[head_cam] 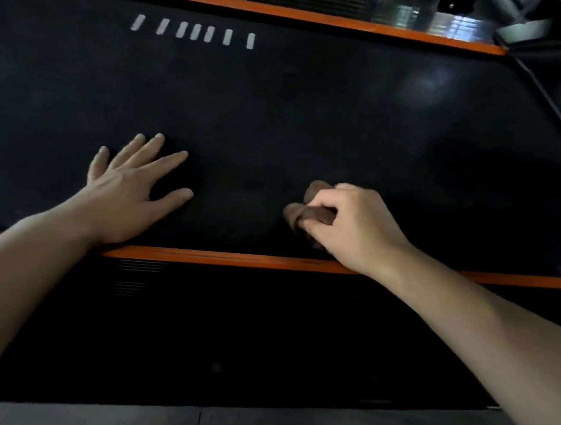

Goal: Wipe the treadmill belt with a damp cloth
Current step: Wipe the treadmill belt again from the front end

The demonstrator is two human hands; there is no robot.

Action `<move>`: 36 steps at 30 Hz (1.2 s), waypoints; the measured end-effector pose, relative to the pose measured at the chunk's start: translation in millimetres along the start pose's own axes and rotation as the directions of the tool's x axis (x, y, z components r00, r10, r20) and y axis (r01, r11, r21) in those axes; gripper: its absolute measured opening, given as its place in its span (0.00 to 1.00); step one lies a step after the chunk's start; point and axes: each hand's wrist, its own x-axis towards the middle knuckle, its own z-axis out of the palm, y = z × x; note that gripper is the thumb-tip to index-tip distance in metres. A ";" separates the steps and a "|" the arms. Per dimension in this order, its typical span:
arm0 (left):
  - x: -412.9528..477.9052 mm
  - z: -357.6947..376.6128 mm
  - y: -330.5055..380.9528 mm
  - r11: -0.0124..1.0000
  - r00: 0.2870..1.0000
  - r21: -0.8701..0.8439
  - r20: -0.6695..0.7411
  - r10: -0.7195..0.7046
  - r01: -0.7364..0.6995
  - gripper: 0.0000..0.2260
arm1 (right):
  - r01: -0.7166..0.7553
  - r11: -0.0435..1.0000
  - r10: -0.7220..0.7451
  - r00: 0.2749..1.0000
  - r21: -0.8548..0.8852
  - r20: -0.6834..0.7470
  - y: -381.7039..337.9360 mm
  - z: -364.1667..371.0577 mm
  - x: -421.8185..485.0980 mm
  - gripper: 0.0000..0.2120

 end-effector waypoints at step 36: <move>-40.6 -45.2 -102.4 0.980 0.977 -0.059 -0.085 -0.195 0.191 0.30 | -0.159 0.987 0.158 0.984 -0.004 -0.079 -144.0 69.8 35.8 0.19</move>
